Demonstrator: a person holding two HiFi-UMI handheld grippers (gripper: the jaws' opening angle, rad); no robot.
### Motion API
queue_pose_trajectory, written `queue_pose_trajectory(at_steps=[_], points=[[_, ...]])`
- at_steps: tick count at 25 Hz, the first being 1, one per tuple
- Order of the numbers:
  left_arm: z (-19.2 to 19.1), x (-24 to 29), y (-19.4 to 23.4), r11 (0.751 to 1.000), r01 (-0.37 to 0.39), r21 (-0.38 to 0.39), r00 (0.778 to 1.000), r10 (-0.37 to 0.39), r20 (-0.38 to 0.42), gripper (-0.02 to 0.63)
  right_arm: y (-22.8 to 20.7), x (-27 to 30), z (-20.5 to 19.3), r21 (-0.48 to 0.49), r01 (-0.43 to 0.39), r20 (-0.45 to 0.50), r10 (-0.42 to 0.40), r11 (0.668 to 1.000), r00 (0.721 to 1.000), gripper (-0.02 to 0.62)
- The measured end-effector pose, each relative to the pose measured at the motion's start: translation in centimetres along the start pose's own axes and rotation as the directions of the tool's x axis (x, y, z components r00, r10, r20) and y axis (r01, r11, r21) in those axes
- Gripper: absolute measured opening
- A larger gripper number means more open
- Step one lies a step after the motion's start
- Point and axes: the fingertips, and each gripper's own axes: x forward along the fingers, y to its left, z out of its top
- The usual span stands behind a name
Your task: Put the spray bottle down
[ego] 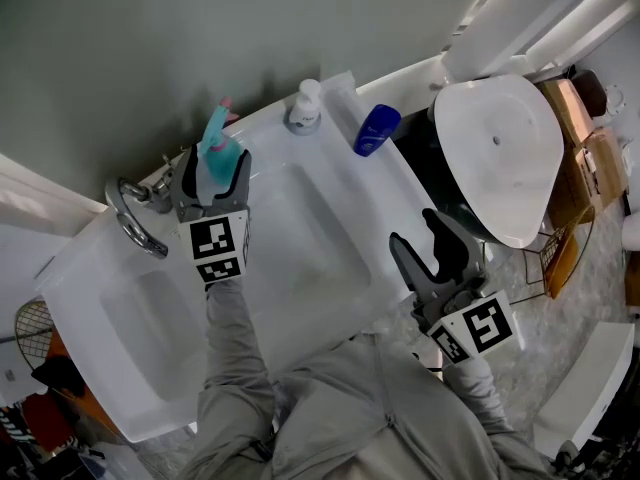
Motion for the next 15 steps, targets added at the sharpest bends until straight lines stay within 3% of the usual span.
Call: queue_pose_trajectory(at_steps=[15], points=[[4.1, -10.2, -3.1, 1.0, -0.019, 0.024, 0.998, 0.017, 0.064, 0.373, 2.7, -2.6, 1.3, 0.0, -0.093, 0.061, 0.093, 0.996, 0.994, 0.216]])
